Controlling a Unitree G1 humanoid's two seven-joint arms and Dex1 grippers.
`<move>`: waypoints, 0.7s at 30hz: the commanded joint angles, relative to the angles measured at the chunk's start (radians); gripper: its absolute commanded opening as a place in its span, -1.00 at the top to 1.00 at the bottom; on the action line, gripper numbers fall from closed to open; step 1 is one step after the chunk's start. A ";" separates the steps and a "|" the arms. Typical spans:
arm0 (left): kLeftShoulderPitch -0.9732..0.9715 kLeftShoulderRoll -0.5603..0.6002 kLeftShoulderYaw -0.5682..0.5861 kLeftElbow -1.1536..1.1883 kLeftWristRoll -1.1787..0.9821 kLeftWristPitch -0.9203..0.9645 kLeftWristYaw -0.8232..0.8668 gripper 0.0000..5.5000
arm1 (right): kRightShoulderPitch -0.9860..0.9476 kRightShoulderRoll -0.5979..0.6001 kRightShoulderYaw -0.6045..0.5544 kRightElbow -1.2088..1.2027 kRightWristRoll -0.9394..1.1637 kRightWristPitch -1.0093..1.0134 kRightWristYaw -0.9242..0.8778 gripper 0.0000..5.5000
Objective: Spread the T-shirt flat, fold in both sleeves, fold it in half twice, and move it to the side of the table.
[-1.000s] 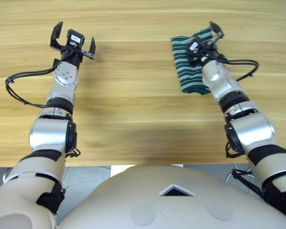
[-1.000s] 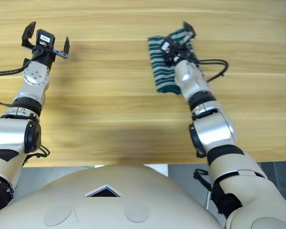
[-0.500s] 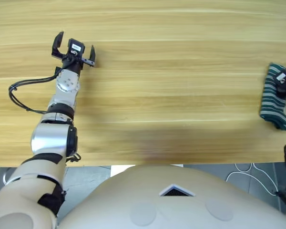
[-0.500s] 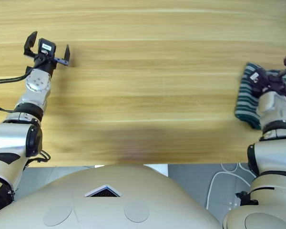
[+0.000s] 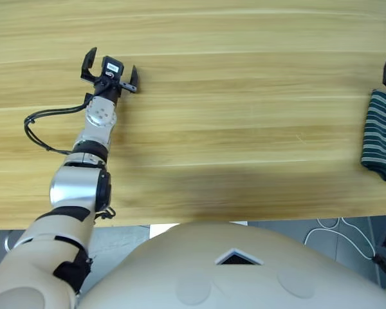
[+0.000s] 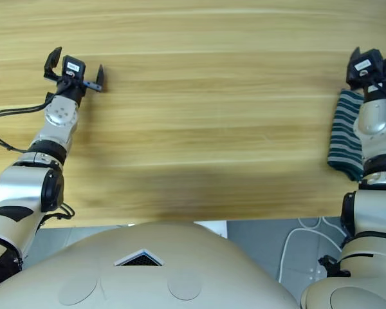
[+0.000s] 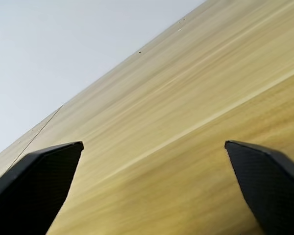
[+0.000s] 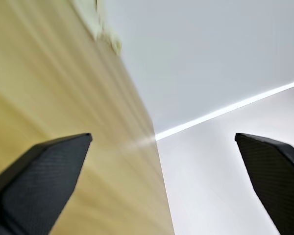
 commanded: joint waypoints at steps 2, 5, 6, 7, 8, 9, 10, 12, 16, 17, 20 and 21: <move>-0.003 -0.011 0.007 0.009 -0.005 -0.003 -0.010 -0.96 | 0.069 -0.003 -0.096 -0.152 0.067 -0.014 0.022 -0.96; -0.008 -0.036 0.040 0.013 -0.052 -0.020 -0.058 -0.96 | 0.115 0.083 -0.191 -0.377 0.264 -0.009 0.121 -0.96; -0.013 -0.047 0.056 0.016 -0.073 -0.022 -0.080 -0.96 | 0.119 0.121 -0.206 -0.442 0.316 0.007 0.145 -0.96; -0.023 -0.060 0.082 0.023 -0.102 -0.017 -0.107 -0.96 | 0.114 0.178 -0.207 -0.519 0.371 0.033 0.166 -0.96; -0.035 -0.073 0.111 0.034 -0.134 -0.006 -0.126 -0.96 | 0.102 0.244 -0.190 -0.584 0.410 0.059 0.185 -0.96; -0.046 -0.084 0.144 0.046 -0.169 0.009 -0.148 -0.96 | 0.087 0.309 -0.166 -0.636 0.431 0.083 0.200 -0.96; -0.057 -0.093 0.184 0.060 -0.209 0.030 -0.162 -0.96 | 0.067 0.381 -0.136 -0.656 0.459 0.077 0.233 -0.96; -0.069 -0.095 0.232 0.081 -0.247 0.055 -0.160 -0.96 | 0.028 0.489 -0.099 -0.617 0.457 0.049 0.275 -0.96; -0.075 -0.107 0.298 0.109 -0.280 0.096 -0.130 -0.96 | -0.100 0.671 -0.111 -0.210 0.471 -0.069 0.376 -0.96; -0.071 -0.116 0.314 0.114 -0.288 0.107 -0.128 -0.96 | -0.128 0.704 -0.144 -0.104 0.504 -0.080 0.415 -0.96; -0.061 -0.129 0.317 0.120 -0.270 0.114 -0.096 -0.96 | -0.165 0.750 -0.246 0.118 0.581 -0.070 0.513 -0.96; -0.062 -0.129 0.312 0.118 -0.259 0.102 -0.090 -0.96 | -0.169 0.753 -0.273 0.158 0.597 -0.063 0.539 -0.96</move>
